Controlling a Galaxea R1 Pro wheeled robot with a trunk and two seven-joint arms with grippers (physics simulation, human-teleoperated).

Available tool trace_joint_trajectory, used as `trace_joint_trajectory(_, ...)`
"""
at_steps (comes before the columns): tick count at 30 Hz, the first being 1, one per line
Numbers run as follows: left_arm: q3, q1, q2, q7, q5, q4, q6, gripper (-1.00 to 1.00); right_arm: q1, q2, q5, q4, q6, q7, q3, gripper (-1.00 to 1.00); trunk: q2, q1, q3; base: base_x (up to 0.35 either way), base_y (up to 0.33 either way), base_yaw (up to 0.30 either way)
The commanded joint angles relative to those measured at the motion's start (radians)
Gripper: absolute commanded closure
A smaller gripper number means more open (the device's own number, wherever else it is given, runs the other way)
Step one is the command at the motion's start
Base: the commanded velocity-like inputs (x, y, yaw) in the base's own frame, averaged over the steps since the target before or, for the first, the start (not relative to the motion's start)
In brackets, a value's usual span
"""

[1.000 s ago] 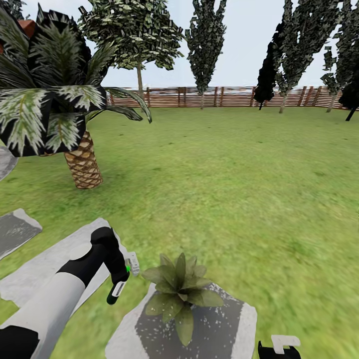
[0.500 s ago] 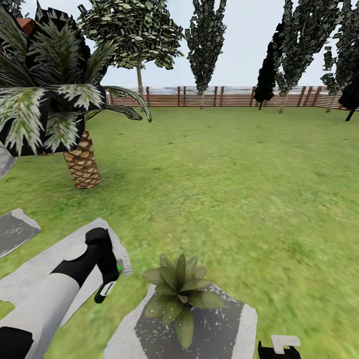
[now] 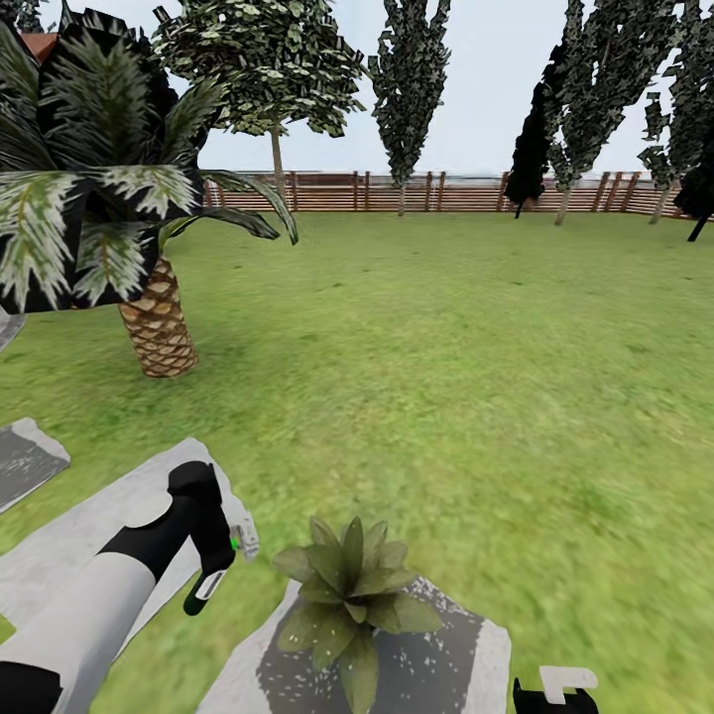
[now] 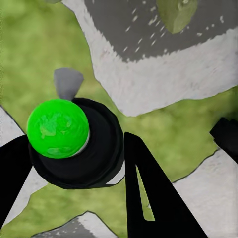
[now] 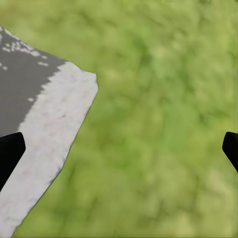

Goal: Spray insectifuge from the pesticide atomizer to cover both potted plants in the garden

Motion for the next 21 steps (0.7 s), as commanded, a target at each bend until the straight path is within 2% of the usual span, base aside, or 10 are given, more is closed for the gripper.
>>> trace_joint_trajectory(1,-0.004,0.0,0.001,0.001,-0.004,-0.001,0.01,1.0,-0.001,0.0,0.011,0.001,-0.003,-0.003,-0.008,-1.0,0.0,0.0,-0.001,0.004,-0.003,0.0)
trace_joint_trajectory(4,-0.001,0.003,0.02,0.05,-0.001,0.0,0.011,1.0,-0.001,0.0,0.011,0.001,-0.003,-0.003,-0.008,-1.0,0.0,0.0,-0.001,0.001,-0.001,0.0)
trace_joint_trajectory(9,0.001,0.021,0.055,0.07,0.009,0.001,0.01,1.0,-0.001,0.0,0.012,0.002,-0.003,-0.003,-0.008,-1.0,0.0,0.0,-0.001,0.0,0.0,0.0)
trace_joint_trajectory(10,0.002,0.039,0.06,0.072,0.01,0.0,0.01,1.0,-0.001,0.001,0.012,0.002,-0.003,-0.003,-0.008,-1.0,0.0,0.0,-0.001,0.0,0.0,0.0)
trace_joint_trajectory(12,-0.001,0.052,0.051,0.073,0.013,0.001,0.01,1.0,-0.001,0.001,0.012,0.002,-0.003,-0.003,-0.008,-1.0,0.0,0.0,-0.001,0.0,0.0,0.0)
trace_joint_trajectory(14,0.0,0.073,0.052,0.073,0.012,0.002,0.009,1.0,-0.001,0.002,0.012,0.002,-0.003,-0.003,-0.008,-1.0,0.0,0.0,-0.001,0.0,0.0,0.0)
trace_joint_trajectory(15,0.0,0.104,0.057,0.074,0.01,0.002,0.006,1.0,-0.001,0.002,0.012,0.002,-0.003,-0.003,-0.008,-1.0,0.0,0.0,-0.001,0.0,0.0,0.0)
trace_joint_trajectory(18,0.005,0.12,0.058,0.075,0.011,0.0,0.003,1.0,-0.001,0.002,0.012,0.003,-0.003,-0.003,-0.008,-1.0,0.0,0.0,-0.001,0.0,0.0,0.0)
trace_joint_trajectory(21,0.052,0.11,0.05,0.073,0.011,-0.016,0.006,1.0,-0.001,0.002,0.012,0.002,-0.003,-0.003,-0.008,-1.0,0.0,0.0,-0.001,0.0,0.0,0.0)
